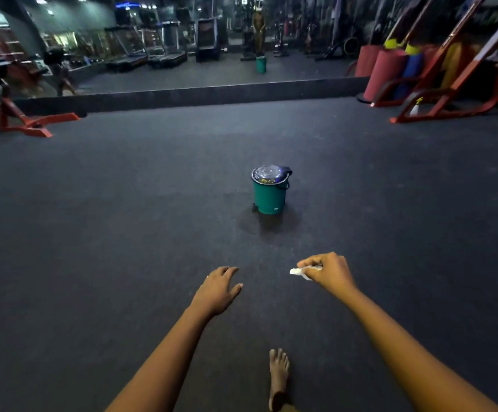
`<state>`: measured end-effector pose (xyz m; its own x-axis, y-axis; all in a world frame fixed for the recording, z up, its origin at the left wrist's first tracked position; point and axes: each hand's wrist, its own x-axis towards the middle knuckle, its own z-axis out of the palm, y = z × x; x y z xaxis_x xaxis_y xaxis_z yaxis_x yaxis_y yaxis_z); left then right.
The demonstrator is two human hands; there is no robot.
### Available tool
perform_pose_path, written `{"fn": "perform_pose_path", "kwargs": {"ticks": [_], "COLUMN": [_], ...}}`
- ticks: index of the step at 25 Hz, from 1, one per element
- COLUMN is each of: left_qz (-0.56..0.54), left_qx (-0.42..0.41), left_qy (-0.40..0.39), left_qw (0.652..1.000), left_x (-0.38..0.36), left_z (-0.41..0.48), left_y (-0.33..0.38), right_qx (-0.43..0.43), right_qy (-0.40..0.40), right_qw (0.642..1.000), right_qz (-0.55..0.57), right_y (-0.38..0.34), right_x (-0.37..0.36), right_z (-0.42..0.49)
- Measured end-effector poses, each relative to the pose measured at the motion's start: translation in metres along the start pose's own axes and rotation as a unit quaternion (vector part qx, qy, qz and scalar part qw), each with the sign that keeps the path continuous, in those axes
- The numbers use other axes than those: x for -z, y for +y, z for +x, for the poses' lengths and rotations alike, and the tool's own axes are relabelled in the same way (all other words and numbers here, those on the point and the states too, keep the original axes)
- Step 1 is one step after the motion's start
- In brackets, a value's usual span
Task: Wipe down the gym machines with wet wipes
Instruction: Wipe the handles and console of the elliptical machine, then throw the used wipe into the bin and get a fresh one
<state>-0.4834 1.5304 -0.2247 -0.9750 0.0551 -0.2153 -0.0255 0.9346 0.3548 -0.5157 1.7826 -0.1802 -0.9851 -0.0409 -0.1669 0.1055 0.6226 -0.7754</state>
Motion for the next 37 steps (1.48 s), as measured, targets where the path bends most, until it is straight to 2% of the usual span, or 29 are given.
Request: {"fn": "perform_pose_path", "kwargs": {"ticks": [8,14,20,28,32,37], "left_qz": [-0.049,-0.077,-0.030,-0.015,-0.038,-0.036], "left_qx": [0.028,0.040,0.007,-0.029,-0.038,-0.079], "left_qy": [0.011,0.015,-0.032,-0.083,-0.090,-0.125], "left_qw": [0.998,0.996,0.999,0.996,0.995,0.988], "left_x": [0.074,0.117,0.180,0.239,0.255,0.276], "left_z": [0.256,0.434,0.622,0.828,0.898,0.976], "left_y": [-0.032,-0.087,-0.154,-0.208,-0.219,-0.242], "right_qx": [0.008,-0.002,-0.046,-0.102,-0.125,-0.148], "right_qy": [0.013,-0.017,0.015,0.037,0.005,0.006], "right_qw": [1.000,1.000,0.999,0.994,0.992,0.988], "right_qz": [0.011,0.002,0.009,-0.005,-0.011,-0.036], "right_y": [-0.076,-0.123,-0.181,-0.214,-0.239,-0.269], "right_x": [0.013,-0.024,-0.066,-0.093,-0.099,-0.109], "right_z": [0.275,0.455,0.633,0.816,0.889,0.961]}}
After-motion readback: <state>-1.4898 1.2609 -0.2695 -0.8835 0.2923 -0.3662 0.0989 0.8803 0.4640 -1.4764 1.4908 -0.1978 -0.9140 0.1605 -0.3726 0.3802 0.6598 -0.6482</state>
